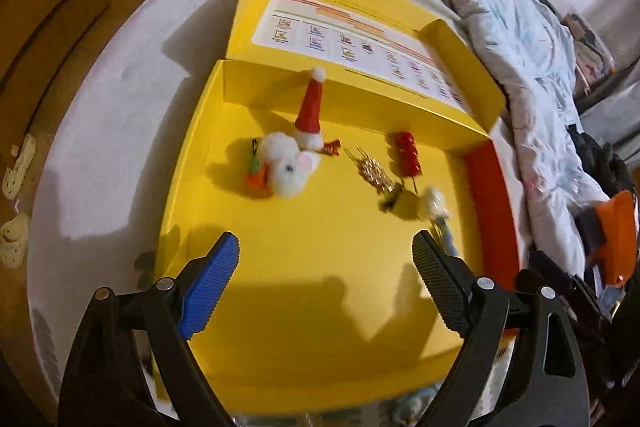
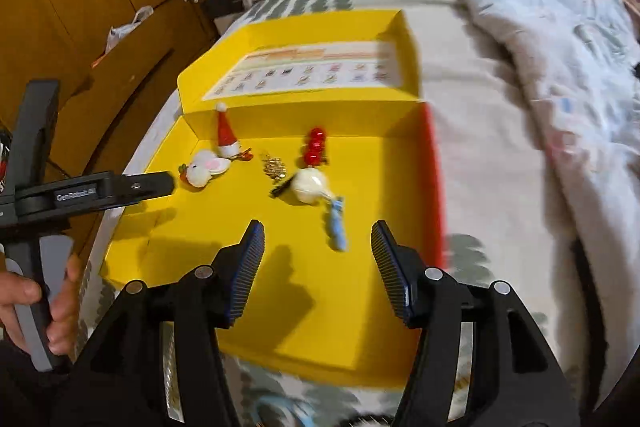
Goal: Organize jewelry
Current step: 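Grasp the white bulb ornament with the right tool while the left tool grasps the pompom rabbit clip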
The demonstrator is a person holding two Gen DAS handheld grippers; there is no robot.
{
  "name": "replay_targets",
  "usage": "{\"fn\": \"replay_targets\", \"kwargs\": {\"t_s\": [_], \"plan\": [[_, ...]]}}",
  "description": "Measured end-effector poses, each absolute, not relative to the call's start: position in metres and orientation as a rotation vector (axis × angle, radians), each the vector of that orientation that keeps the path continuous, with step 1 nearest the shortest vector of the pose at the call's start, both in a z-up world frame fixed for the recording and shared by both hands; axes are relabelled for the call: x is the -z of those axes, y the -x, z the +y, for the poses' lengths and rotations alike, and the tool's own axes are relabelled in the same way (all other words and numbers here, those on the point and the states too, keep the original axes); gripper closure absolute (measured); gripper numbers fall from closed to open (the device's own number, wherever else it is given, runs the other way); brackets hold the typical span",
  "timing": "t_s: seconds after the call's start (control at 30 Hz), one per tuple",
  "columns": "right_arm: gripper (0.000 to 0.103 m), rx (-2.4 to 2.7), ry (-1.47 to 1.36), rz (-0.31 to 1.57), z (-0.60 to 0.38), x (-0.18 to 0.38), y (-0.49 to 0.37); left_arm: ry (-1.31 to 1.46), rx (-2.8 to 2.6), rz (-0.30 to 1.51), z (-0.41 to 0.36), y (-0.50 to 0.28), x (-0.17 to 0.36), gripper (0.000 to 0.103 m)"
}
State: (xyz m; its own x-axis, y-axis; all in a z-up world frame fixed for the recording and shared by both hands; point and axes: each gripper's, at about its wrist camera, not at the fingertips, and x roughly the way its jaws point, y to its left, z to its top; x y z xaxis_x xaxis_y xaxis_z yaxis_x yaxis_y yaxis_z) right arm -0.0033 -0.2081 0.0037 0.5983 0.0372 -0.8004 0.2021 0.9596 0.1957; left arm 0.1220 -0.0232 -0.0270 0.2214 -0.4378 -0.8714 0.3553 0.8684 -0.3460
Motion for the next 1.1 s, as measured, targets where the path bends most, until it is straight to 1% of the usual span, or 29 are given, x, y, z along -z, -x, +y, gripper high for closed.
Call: {"fn": "replay_targets", "kwargs": {"t_s": [0.23,0.53,0.8,0.9,0.93,0.97,1.0,1.03,1.07,1.1], "plan": [[0.044,0.071,-0.277,1.018,-0.205,0.023,-0.050,0.046,0.507,1.257,-0.030,-0.152,0.044,0.016],[0.044,0.089,-0.228,1.068,-0.199,0.047,-0.077,0.030,0.492,1.322,-0.027,-0.168,0.065,0.016],[0.045,0.097,-0.200,1.105,-0.195,0.062,-0.091,-0.027,0.497,1.305,-0.032,-0.165,0.066,0.016],[0.049,0.097,-0.217,1.118,-0.197,0.068,-0.091,-0.027,0.505,1.310,-0.033,-0.166,0.068,0.016],[0.055,0.095,-0.226,1.118,-0.198,0.068,-0.090,-0.029,0.505,1.309,-0.032,-0.165,0.068,0.018],[0.058,0.096,-0.230,1.116,-0.199,0.068,-0.090,-0.032,0.503,1.306,-0.033,-0.167,0.068,0.022],[0.060,0.092,-0.232,1.116,-0.199,0.068,-0.089,-0.034,0.508,1.305,-0.034,-0.167,0.068,0.024],[0.066,0.088,-0.232,1.117,-0.199,0.068,-0.090,-0.036,0.517,1.307,-0.034,-0.167,0.068,0.027],[0.066,0.086,-0.234,1.117,-0.199,0.068,-0.089,-0.041,0.519,1.307,-0.035,-0.167,0.068,0.030],[0.066,0.083,-0.242,1.120,-0.200,0.069,-0.089,-0.044,0.516,1.305,-0.036,-0.167,0.069,0.031]]}}
